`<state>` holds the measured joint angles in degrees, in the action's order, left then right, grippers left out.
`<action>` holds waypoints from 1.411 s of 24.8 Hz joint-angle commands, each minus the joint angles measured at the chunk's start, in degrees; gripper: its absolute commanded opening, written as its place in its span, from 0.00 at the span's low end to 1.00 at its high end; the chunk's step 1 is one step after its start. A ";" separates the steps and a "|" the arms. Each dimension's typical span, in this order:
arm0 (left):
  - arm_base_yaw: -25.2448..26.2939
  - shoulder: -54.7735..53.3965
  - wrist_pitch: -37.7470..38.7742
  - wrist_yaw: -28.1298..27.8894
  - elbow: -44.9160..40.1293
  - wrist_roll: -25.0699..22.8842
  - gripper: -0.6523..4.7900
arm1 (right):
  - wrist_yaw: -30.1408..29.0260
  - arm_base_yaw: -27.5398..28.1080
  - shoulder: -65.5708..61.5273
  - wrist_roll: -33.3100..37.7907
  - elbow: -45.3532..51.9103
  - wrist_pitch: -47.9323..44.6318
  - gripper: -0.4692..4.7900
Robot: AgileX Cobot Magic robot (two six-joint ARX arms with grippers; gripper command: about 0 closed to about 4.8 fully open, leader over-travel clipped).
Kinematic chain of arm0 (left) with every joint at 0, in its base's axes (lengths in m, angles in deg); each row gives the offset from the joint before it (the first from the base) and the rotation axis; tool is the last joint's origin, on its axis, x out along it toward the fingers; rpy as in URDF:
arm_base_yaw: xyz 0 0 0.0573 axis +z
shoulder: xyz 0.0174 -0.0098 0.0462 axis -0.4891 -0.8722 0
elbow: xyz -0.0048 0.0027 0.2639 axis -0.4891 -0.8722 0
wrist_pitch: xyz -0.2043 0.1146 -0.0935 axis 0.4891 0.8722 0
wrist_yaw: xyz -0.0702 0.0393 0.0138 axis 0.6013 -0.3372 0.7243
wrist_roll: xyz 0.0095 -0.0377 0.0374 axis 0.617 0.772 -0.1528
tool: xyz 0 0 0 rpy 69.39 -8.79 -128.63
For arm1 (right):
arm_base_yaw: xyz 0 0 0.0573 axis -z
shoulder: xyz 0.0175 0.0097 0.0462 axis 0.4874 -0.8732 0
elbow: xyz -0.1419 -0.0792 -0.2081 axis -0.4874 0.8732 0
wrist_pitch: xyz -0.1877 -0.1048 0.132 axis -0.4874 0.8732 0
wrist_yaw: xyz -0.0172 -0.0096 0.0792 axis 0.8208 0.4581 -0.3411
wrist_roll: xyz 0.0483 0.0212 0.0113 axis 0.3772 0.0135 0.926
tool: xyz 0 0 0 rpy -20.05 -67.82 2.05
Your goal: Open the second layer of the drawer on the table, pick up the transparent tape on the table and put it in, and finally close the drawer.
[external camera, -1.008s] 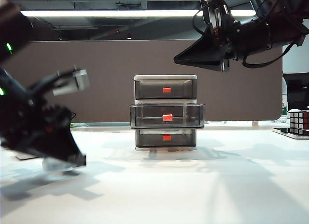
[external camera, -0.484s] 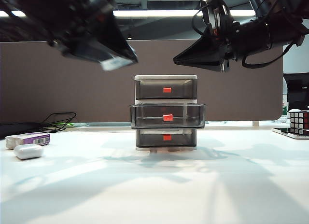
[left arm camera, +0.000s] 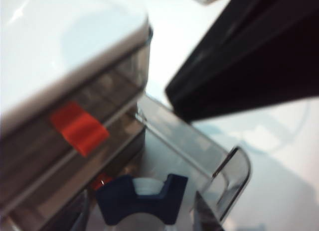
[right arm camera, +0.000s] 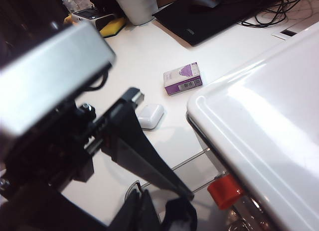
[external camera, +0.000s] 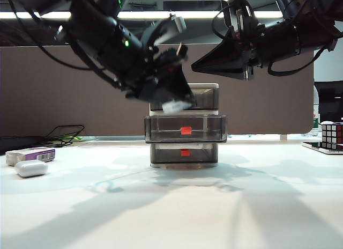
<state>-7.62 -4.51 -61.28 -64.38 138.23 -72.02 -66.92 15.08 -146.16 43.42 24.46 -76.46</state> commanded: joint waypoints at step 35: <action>-2.14 -0.09 5.20 -5.84 0.15 -4.09 0.11 | 14.99 -0.76 -10.12 0.17 -17.00 6.05 0.08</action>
<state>-9.87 -4.68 -53.72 -69.08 138.19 -75.91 -53.11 14.38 -156.39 43.86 7.80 -70.77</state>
